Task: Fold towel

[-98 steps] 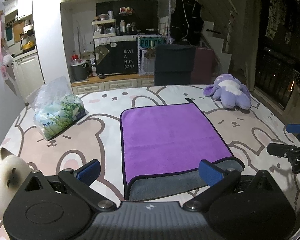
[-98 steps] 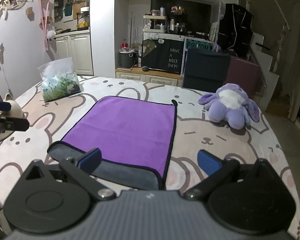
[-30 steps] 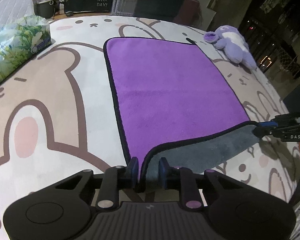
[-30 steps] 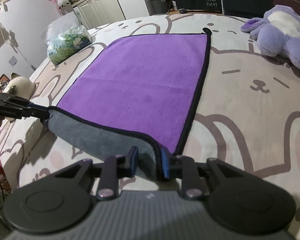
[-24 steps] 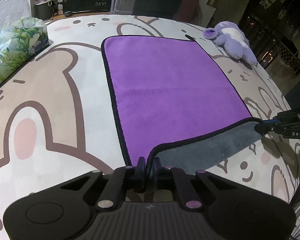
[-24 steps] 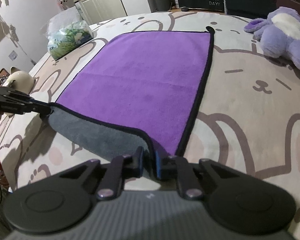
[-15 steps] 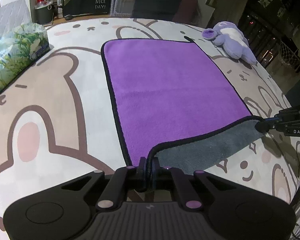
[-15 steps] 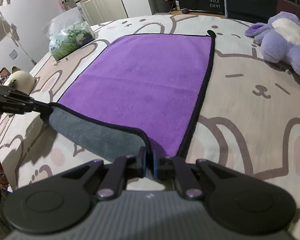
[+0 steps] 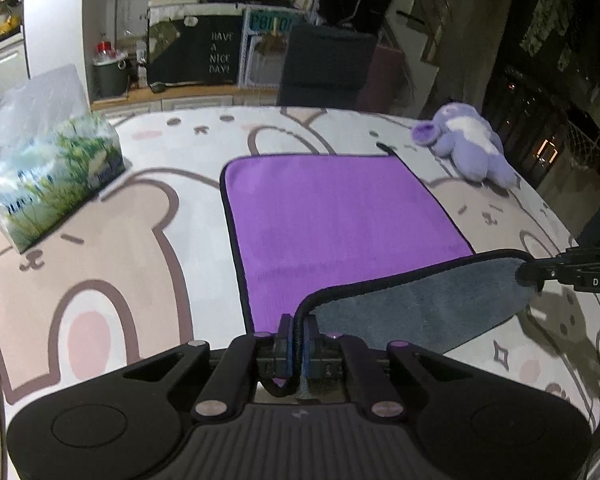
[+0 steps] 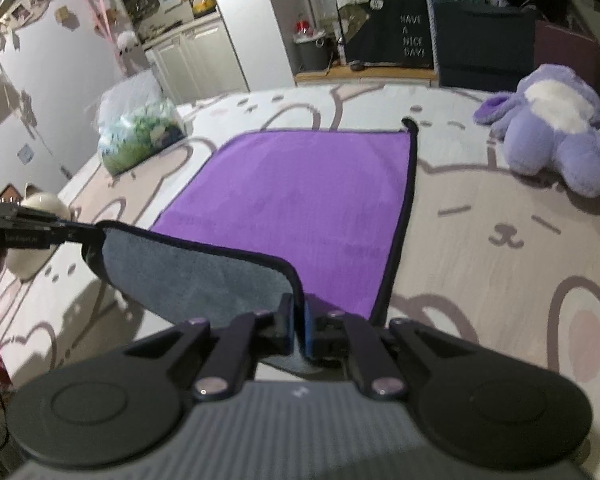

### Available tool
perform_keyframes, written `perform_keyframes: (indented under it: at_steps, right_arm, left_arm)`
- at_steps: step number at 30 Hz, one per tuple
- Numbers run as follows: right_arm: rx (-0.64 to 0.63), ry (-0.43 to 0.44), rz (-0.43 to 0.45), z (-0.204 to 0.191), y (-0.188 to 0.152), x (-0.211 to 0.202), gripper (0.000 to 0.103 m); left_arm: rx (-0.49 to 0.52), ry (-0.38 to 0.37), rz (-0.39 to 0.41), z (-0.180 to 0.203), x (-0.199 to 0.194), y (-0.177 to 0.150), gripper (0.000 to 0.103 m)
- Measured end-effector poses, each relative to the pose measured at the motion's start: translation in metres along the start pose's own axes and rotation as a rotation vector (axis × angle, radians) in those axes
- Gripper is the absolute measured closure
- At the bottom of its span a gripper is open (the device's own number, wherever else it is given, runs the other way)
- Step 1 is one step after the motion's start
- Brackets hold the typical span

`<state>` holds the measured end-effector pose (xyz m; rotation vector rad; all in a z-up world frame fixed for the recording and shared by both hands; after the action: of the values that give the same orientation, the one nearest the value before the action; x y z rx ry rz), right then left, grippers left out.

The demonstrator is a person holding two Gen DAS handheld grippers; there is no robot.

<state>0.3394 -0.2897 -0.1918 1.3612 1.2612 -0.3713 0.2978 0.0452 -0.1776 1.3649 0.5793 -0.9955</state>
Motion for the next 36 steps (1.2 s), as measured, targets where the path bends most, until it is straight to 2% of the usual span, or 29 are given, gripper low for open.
perform_keyframes:
  at_steps: [17,36]
  right_arm:
    - [0.037,-0.065,0.151,0.010,0.052,-0.015,0.097]
    - [0.081,-0.132,0.236,0.039,0.115,0.016,0.097]
  left_arm:
    - [-0.011,0.036,0.163,-0.003,-0.011,0.052,0.098]
    - [-0.033,0.053,0.245,-0.026,0.030,0.117,0.098]
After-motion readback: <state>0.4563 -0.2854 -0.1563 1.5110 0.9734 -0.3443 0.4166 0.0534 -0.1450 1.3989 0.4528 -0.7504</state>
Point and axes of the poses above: each gripper's, at about its wrist camera, not at the fingertips, and x roughly the way its jaws point, z to its right, y to its top, the point moved 10 cm from there along x, roughly the way its jaws point, and after that the axes turned 8 degrees about -z, right-handed, at the moved point
